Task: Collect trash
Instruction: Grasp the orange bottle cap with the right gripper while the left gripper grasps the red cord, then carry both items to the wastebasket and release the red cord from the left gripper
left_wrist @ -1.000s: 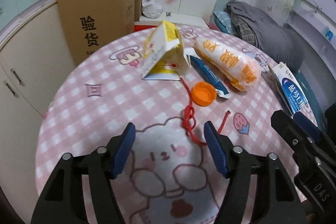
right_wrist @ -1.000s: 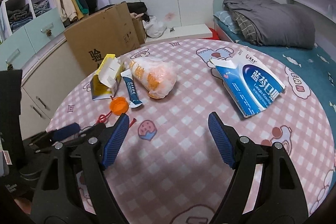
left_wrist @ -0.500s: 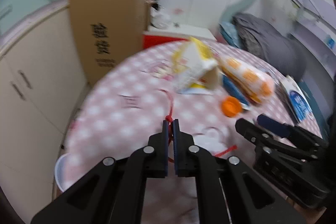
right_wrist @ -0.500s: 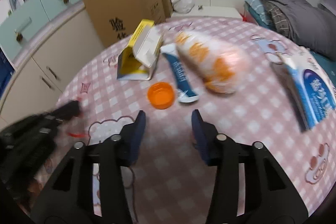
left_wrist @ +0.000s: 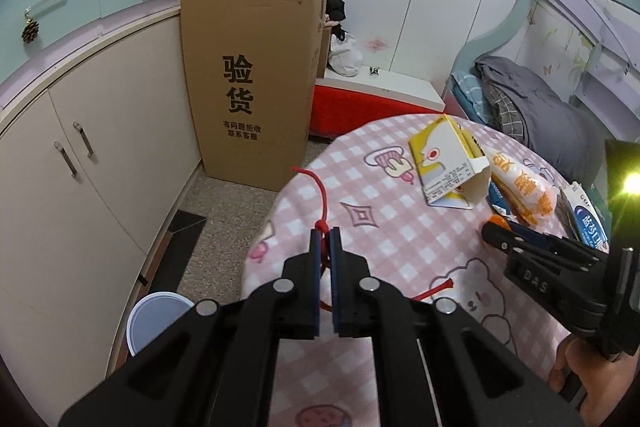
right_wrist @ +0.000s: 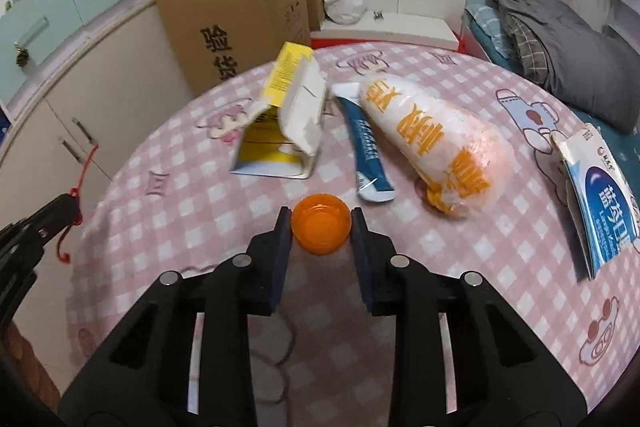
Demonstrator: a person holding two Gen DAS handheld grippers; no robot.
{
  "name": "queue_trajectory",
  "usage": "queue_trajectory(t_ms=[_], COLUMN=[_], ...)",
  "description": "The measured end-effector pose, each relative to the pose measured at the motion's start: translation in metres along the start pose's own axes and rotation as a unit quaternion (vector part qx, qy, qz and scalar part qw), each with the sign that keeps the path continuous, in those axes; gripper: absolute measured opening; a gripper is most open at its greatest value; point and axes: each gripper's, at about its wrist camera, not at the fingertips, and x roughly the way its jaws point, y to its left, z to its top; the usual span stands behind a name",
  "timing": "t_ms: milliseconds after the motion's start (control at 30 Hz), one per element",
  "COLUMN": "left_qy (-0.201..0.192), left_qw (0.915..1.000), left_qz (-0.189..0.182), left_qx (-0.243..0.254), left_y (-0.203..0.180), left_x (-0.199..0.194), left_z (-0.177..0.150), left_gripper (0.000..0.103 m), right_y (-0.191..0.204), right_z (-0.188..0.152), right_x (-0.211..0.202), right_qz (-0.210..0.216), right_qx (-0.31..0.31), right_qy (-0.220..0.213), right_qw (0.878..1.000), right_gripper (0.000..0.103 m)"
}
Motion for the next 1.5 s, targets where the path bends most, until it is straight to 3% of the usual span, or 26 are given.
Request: queue_trajectory(t_ms=[167,500,967,1200,1233,1333,1367,1500], left_qy=[-0.002,-0.006,0.023,0.053,0.061,0.094,0.093,0.094], left_qw=[1.0000,0.9981,0.9826,0.9726,0.9711,0.9674,0.9659,0.9630], left_qz=[0.000,0.034,0.119,0.150,0.152,0.154,0.161,0.161], left_qx=[-0.008,-0.052,-0.140,-0.170,-0.174,-0.178,-0.180,-0.195], left_y=[0.018,0.092,0.229,0.276,0.281,0.294,0.297,0.306], left_x=[-0.017,-0.050,-0.056,-0.034,-0.030,-0.014,-0.013,-0.012], left_z=[-0.008,-0.031,-0.065,-0.075,-0.075,-0.080,-0.082,-0.089], left_gripper=[0.004,0.004,0.004,0.007,0.012,0.044,0.050,0.056], right_y=[0.024,0.145,0.300,0.332,0.333,0.335,0.336,0.339], right_z=[-0.006,-0.018,-0.049,-0.060,-0.062,-0.066,-0.067,-0.070], right_x=[-0.034,-0.061,-0.011,0.024,0.030,0.039,0.040,0.045], right_qz=[0.037,0.127,0.205,0.204,0.204,0.205,0.204,0.205], right_qx=[-0.005,-0.078,-0.153,-0.147,-0.142,-0.138,-0.139,-0.141], right_qy=[-0.025,-0.038,0.007,0.023,0.030,0.041,0.043,0.052], right_qw=[0.999,0.988,0.967,0.968,0.968,0.968,0.968,0.967], right_gripper=[0.029,0.029,0.029,0.029,0.029,0.030,0.030,0.030])
